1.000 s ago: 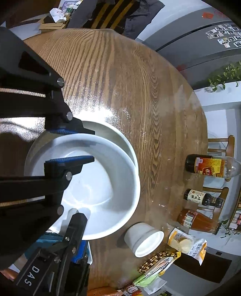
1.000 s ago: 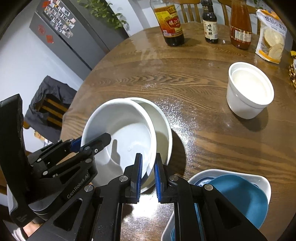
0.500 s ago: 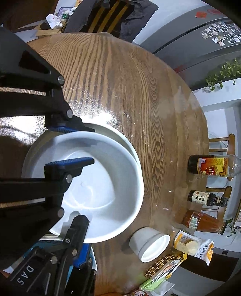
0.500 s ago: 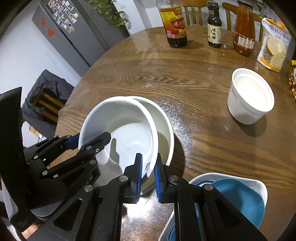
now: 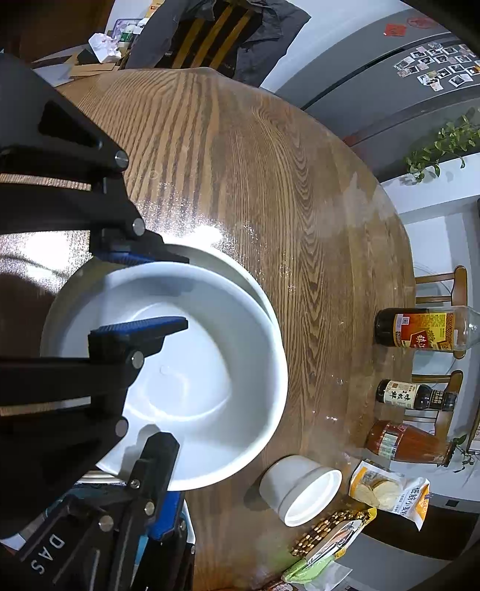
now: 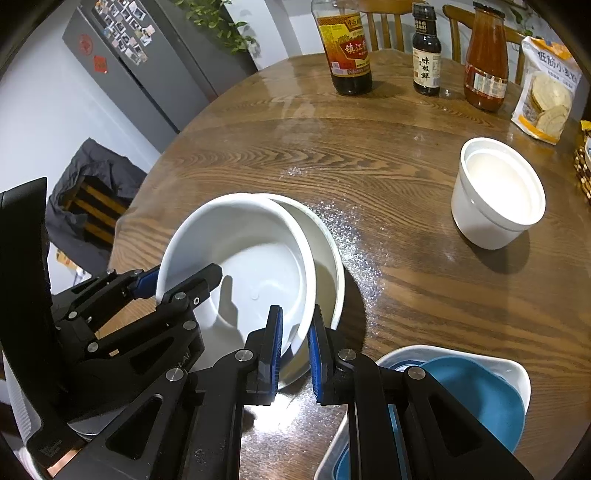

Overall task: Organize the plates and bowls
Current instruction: 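Lower the medium bowl into the large white bowl, then open both grippers and withdraw from the nested bowls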

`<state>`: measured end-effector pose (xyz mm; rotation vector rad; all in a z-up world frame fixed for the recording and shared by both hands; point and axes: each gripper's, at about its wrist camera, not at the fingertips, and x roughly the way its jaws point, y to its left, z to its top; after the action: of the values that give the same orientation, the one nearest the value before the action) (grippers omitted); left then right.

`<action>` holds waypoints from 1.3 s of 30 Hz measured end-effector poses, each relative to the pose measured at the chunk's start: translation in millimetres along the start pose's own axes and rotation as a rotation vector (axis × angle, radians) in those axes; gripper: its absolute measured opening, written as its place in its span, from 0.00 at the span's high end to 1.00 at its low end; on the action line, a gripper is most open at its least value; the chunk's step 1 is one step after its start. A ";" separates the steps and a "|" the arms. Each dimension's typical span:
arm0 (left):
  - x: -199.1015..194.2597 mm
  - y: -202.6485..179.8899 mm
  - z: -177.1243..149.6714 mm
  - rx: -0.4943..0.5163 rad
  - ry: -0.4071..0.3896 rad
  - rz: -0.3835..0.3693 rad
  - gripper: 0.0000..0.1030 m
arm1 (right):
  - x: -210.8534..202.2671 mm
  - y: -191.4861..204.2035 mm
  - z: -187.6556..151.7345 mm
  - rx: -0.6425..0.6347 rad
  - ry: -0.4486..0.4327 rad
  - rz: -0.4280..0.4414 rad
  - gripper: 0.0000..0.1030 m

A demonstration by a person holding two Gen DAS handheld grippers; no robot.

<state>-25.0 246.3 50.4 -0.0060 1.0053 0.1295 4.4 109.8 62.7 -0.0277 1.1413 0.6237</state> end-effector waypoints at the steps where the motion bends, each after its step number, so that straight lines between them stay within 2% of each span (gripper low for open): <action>1: 0.0 0.0 0.0 0.000 0.000 0.000 0.76 | 0.0 0.1 -0.1 -0.001 0.000 0.000 0.86; 18: -2.0 -3.2 -0.2 -0.005 -0.008 -0.012 0.67 | -8.9 -2.7 -1.0 0.007 -0.035 -0.006 0.85; 25: -8.5 -5.1 -0.4 -0.008 -0.022 -0.025 0.50 | -16.5 -9.3 -3.1 0.034 -0.058 -0.003 0.85; 29: -13.9 -8.6 -0.9 -0.008 -0.032 -0.035 0.37 | -23.0 -13.2 -5.8 0.052 -0.080 -0.021 0.75; 32: -19.8 -9.1 -0.8 -0.010 -0.047 -0.025 0.27 | -35.1 -11.9 -8.5 0.037 -0.132 -0.081 0.65; 34: -24.4 -6.8 -0.7 -0.021 -0.058 -0.036 0.24 | -44.6 -10.0 -10.4 0.024 -0.170 -0.112 0.60; 39: -27.5 -5.1 0.5 -0.032 -0.059 -0.031 0.22 | -65.6 -3.6 -15.7 -0.011 -0.253 -0.186 0.57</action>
<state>-38.6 238.4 73.6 -0.0466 0.9434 0.1165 -24.5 72.2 110.8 -0.0620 0.8783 0.4540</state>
